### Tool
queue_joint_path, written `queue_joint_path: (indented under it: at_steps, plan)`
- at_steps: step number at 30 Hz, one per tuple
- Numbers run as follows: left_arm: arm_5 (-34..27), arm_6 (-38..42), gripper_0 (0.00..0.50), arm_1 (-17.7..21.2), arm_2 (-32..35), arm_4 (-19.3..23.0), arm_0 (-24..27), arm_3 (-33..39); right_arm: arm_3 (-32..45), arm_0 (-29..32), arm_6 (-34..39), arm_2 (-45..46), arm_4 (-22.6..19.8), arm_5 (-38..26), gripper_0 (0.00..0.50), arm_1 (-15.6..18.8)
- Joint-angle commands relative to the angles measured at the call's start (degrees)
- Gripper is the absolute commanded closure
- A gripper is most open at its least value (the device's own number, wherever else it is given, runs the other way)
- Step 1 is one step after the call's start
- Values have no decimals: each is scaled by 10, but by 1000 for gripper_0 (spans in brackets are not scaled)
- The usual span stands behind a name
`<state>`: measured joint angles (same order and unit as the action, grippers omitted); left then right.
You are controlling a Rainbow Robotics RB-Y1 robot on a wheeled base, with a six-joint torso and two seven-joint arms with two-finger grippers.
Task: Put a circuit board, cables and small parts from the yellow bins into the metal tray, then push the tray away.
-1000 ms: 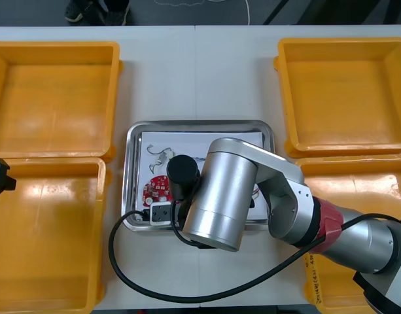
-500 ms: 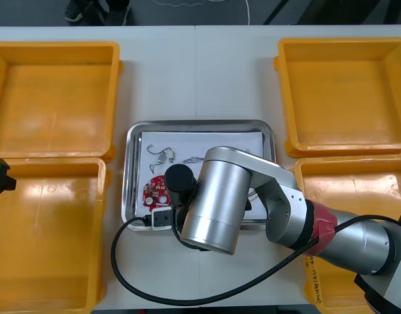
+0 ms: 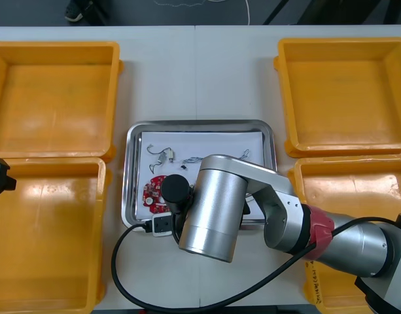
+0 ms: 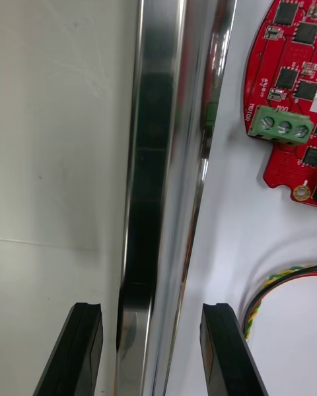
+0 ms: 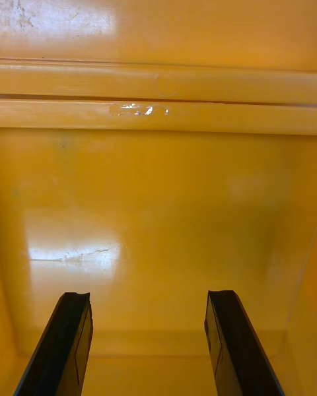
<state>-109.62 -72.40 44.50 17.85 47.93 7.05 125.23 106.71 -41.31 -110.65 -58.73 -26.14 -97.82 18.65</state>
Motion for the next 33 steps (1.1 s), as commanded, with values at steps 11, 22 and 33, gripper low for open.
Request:
queue_joint_path:
  at_steps: [11,22,33]
  plan:
    - [-4,2,0,21,18,2,-11,17,-8,-19,-12,-10,0,18,427,-14]
    - [-4,2,0,21,18,2,-11,17,-12,-20,-4,-9,5,18,500,-14]
    - [-4,2,0,21,18,2,-11,17,-12,-26,-7,20,16,7,500,-19]
